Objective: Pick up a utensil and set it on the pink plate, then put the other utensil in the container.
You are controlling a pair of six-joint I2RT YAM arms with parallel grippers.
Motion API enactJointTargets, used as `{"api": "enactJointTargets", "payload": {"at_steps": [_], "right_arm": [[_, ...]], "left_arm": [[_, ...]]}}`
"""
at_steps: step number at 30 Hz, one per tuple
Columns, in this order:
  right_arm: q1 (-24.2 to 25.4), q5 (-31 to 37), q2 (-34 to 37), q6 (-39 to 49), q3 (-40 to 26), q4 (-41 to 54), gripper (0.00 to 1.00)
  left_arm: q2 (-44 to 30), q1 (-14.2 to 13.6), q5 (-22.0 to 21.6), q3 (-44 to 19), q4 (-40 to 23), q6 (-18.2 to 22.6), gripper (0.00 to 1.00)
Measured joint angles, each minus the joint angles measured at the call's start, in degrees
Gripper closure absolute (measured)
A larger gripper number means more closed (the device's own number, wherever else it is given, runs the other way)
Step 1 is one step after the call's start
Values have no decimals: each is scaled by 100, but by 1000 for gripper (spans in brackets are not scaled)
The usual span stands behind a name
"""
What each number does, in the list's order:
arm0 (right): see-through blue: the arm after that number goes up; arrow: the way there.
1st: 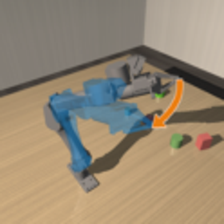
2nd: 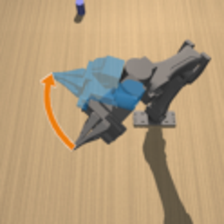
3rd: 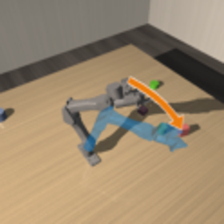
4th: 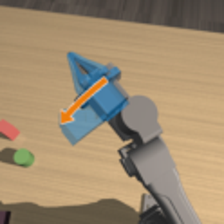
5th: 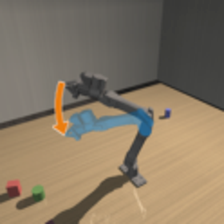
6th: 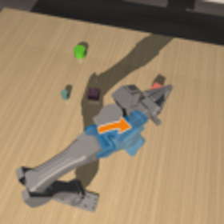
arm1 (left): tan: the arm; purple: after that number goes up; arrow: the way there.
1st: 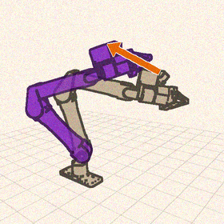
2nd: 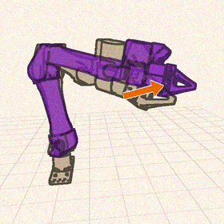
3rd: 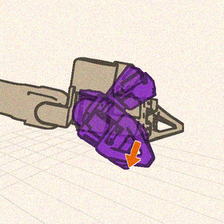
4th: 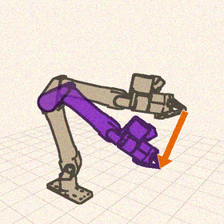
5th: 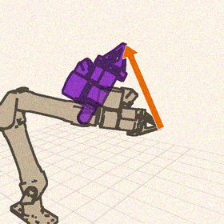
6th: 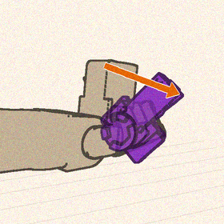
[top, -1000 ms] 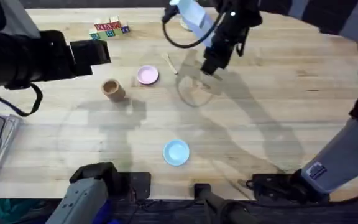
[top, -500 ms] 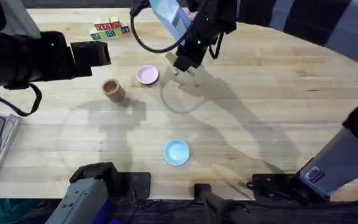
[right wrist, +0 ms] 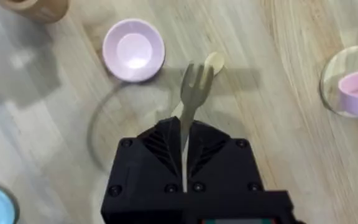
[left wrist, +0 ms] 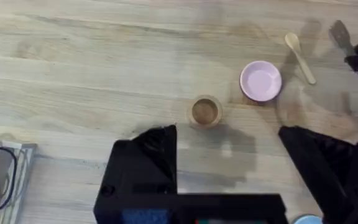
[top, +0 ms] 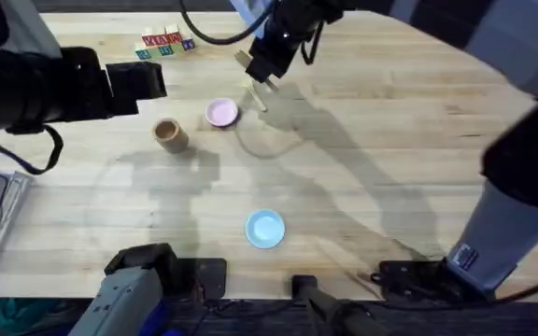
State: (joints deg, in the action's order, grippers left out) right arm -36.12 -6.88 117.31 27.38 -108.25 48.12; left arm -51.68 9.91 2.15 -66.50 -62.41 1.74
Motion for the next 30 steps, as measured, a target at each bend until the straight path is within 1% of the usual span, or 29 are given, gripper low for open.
{"api": "enactJointTargets", "payload": {"at_steps": [6, 9, 20, 30], "right_arm": [[-35, -92, 588, -139, -426, -128, 971], [-107, -192, 789, -236, -517, -316, 970], [-517, -339, 1203, -339, -529, -879, 970], [-544, -391, 1478, -429, -531, -1065, 970]], "left_arm": [[0, 0, 0, 0, 0, 0, 7], [0, 0, 0, 0, 0, 0, 7], [-2, 0, 0, 0, -2, 0, 7], [0, 0, 0, 0, 0, 0, 7]]}}
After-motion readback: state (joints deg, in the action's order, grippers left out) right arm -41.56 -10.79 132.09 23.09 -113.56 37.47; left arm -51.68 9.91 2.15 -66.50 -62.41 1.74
